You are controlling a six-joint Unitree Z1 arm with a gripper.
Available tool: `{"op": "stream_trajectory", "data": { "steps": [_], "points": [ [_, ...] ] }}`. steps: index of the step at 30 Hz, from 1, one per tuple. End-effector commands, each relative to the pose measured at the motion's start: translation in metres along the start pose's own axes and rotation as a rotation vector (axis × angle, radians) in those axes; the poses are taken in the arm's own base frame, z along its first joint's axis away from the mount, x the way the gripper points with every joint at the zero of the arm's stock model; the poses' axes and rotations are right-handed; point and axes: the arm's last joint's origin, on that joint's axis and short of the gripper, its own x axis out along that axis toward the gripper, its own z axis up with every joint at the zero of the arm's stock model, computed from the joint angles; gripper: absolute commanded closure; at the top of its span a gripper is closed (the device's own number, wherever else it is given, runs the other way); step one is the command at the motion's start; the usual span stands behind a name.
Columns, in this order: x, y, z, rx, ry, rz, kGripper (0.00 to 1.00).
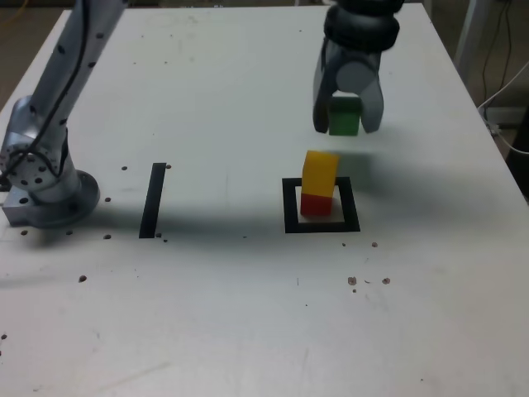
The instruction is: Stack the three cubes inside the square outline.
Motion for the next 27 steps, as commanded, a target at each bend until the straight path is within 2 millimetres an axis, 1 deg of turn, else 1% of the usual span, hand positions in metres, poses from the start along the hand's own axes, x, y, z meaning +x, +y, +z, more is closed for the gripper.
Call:
{"op": "stream_trajectory", "data": {
  "steps": [1,6,11,14,20,27],
  "points": [
    [-0.014,-0.005,-0.010,0.005,-0.010,0.002,0.79],
    [-0.035,-0.021,-0.035,0.022,-0.004,-0.024,0.79],
    [-0.046,-0.039,-0.049,0.030,-0.003,-0.047,0.79],
    [-0.048,-0.050,-0.052,0.027,-0.003,-0.060,0.79],
    [-0.046,-0.070,-0.051,0.030,0.002,-0.072,0.78],
    [-0.041,-0.082,-0.048,0.041,0.015,-0.082,0.78]
  ]
}}
